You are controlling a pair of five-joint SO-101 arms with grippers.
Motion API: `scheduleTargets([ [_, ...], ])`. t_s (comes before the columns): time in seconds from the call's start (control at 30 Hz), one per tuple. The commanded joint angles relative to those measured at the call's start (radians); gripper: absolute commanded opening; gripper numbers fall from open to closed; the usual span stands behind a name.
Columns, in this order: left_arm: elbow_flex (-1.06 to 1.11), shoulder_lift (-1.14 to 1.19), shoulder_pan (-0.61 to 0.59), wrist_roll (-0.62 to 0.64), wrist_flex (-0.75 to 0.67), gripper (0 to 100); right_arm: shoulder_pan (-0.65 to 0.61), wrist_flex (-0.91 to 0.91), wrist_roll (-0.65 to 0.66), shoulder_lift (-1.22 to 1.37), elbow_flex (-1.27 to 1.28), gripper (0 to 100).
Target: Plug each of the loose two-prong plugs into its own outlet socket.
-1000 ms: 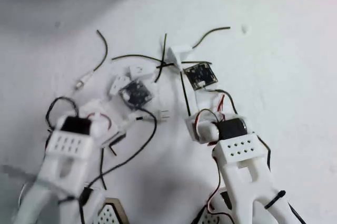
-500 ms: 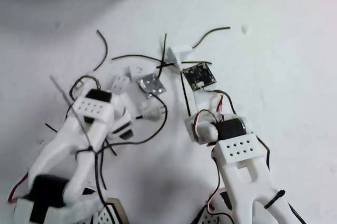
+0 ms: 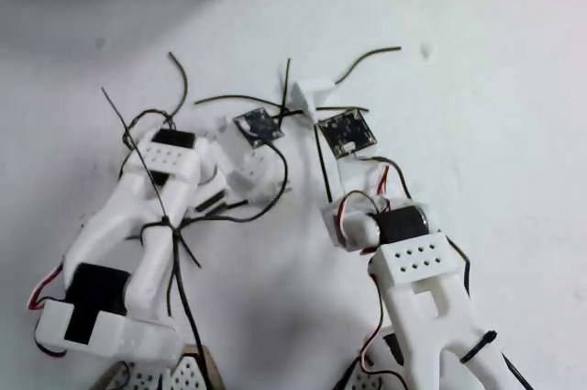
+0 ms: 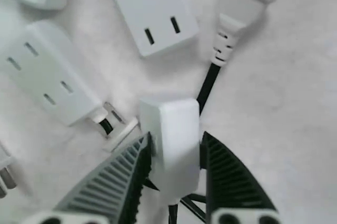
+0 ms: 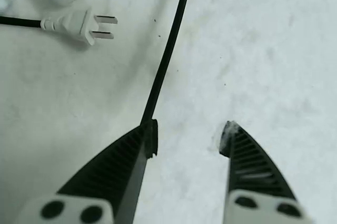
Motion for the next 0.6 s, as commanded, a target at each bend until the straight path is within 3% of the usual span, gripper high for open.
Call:
scheduleTargets([
  [0.0,-0.011,0.015,-0.002,-0.005,0.005,5,-0.007,-0.015,0.003,-0.016,-0.005,19.9],
  [0.2,-0.011,0.012,-0.002,-0.008,0.029,2,-0.007,-0.015,0.003,-0.016,-0.005,19.9],
  [0.4,-0.009,-0.165,0.05,0.006,0.192,2,-0.007,-0.015,0.003,-0.016,-0.005,19.9],
  [0.57,0.034,-0.337,0.143,0.138,0.295,2,-0.007,-0.015,0.003,-0.016,-0.005,19.9],
])
